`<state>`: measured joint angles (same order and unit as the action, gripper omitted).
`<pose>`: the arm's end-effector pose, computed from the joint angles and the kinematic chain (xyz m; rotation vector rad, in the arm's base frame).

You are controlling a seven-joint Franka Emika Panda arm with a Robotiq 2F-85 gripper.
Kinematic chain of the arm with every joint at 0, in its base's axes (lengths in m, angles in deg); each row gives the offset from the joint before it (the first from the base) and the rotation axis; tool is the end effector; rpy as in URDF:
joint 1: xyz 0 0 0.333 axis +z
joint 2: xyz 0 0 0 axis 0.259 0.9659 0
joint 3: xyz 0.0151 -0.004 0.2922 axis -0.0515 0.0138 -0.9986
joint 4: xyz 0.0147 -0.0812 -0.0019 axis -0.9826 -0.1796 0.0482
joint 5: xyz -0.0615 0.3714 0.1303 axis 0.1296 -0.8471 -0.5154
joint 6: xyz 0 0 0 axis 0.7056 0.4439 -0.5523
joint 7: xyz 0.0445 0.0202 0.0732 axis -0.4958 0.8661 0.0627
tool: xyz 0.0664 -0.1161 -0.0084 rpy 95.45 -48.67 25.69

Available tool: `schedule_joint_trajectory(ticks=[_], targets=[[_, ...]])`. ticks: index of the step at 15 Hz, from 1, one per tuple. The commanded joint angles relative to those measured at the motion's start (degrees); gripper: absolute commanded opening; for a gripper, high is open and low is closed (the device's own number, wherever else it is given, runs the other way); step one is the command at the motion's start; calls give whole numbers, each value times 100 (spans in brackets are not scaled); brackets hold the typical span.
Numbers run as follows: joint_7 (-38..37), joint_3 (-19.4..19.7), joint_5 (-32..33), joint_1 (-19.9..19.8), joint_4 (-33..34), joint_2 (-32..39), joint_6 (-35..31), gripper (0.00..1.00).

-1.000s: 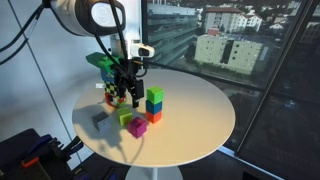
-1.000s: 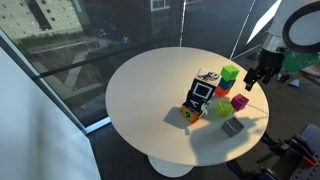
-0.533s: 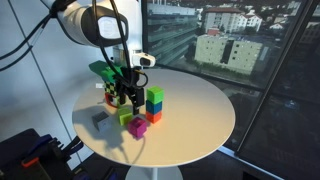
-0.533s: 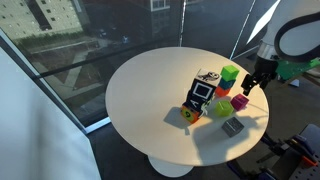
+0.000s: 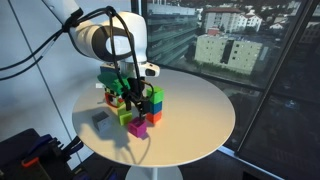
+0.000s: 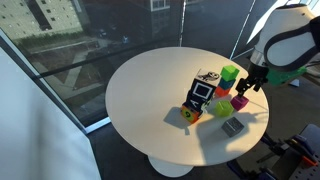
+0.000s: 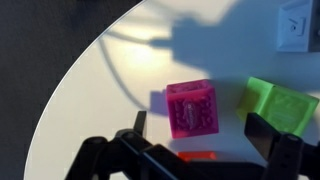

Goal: Pick up the pink block and put it on the green block

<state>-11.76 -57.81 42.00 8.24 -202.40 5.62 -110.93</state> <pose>0.4477 -0.1115 0.1677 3.0592 -0.3604 -0.1693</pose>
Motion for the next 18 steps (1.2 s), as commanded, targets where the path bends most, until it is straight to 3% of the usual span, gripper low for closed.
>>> schedule_joint_trajectory(ticks=[1, 18], targets=[[225, -3, -166, -30, 198, 292, -199, 100], [633, -99, -441, -60, 218, 912, -952, 100]])
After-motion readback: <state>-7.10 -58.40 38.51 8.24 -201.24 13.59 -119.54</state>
